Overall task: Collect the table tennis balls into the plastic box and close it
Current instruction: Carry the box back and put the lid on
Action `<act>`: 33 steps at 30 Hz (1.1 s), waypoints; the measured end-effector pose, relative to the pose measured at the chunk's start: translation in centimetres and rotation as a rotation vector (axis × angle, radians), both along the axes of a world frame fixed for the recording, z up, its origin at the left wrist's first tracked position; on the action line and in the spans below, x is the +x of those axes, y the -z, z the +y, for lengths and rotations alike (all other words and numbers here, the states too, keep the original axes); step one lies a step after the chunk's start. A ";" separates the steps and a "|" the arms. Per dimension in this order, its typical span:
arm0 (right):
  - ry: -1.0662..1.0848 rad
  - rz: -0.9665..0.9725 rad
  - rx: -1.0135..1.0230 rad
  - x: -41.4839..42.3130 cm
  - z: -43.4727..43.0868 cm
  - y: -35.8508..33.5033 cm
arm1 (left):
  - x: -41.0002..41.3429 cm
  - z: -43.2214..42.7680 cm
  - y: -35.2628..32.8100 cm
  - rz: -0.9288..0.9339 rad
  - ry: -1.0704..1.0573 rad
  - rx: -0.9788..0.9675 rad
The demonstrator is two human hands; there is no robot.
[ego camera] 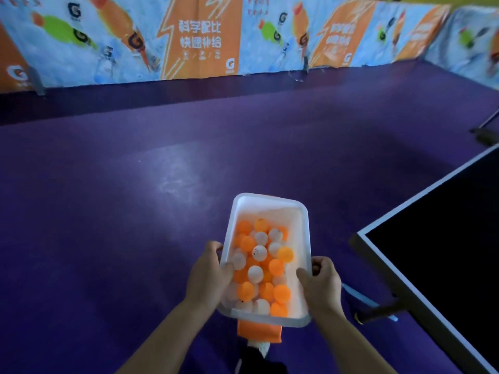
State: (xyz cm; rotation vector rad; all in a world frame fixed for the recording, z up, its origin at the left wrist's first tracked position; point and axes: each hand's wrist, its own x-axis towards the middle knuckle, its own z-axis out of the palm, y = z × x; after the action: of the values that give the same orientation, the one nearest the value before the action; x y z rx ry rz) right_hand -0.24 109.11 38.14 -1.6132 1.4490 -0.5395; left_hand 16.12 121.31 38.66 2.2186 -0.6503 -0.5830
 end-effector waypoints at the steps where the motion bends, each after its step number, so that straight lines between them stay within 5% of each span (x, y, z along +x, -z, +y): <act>1: 0.013 0.000 0.004 0.8 -1.6 0.2 | 1.0 -1.8 0.2 -0.003 0.015 0.003; 19: 0.081 -0.134 0.029 17.3 -36.6 -1.4 | 18.1 -38.4 -2.2 -0.083 0.061 0.006; 33: 0.552 -0.140 0.033 17.2 -60.1 -0.2 | 21.1 -71.0 -0.2 -0.091 0.543 0.019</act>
State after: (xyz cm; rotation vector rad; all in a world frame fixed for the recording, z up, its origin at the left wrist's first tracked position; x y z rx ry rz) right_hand 16.94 48.98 38.37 -1.1116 1.7845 -0.9125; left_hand 37.25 50.34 38.83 2.0904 -1.3179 -0.7556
